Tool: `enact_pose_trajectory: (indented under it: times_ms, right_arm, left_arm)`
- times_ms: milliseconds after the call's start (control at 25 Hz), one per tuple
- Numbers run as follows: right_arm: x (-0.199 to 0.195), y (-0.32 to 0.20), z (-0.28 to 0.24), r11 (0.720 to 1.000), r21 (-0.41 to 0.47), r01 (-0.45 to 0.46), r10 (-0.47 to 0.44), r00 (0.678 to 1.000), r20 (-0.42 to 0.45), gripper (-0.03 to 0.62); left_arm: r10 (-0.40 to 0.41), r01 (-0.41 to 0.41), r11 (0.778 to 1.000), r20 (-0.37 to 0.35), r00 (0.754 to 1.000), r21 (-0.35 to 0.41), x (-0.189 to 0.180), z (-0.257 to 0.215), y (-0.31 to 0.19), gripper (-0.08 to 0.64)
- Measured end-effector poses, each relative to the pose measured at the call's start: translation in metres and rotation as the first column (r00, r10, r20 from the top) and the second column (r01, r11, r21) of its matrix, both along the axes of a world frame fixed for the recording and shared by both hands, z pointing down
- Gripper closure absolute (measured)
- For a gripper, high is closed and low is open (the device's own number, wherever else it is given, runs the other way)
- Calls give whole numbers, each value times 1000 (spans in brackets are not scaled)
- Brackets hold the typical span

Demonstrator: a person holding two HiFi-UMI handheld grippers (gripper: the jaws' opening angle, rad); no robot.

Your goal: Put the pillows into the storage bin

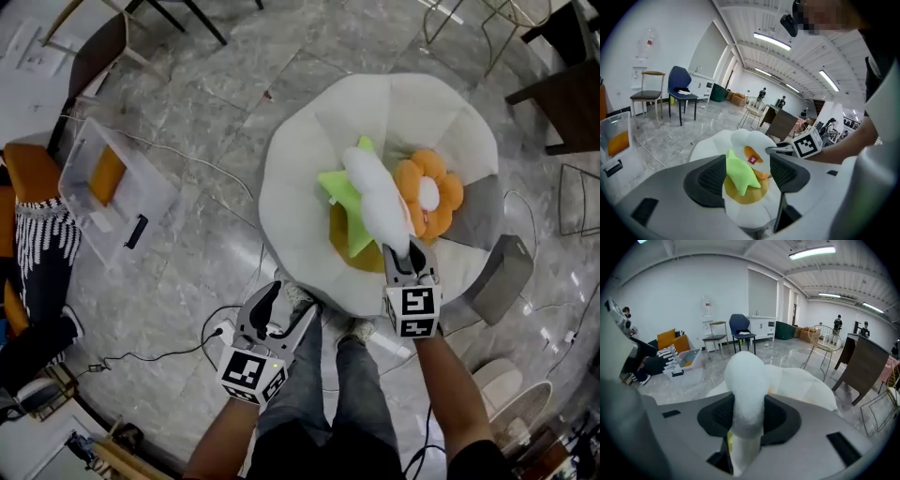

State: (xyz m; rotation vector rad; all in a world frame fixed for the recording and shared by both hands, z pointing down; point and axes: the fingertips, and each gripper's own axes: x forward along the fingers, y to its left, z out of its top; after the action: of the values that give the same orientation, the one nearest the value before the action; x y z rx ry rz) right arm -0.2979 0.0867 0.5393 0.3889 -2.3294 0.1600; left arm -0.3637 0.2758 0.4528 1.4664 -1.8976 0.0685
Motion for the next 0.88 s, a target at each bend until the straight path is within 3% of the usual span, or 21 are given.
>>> enact_pose_trajectory:
  times_ms: [160, 560, 880]
  right_arm:
    - [19, 23, -69, 1000, -26, 4, -2, 997, 72, 448]
    - [77, 3, -237, 999, 46, -20, 8, 969, 247, 454]
    - [143, 15, -353, 994, 79, -81, 42, 915, 401, 454]
  left_arm:
    - [13, -14, 1000, 40, 999, 20, 12, -46, -13, 251]
    - [24, -43, 995, 198, 980, 94, 36, -189, -39, 256]
    - [16, -77, 965, 238, 971, 250, 72, -289, -59, 256]
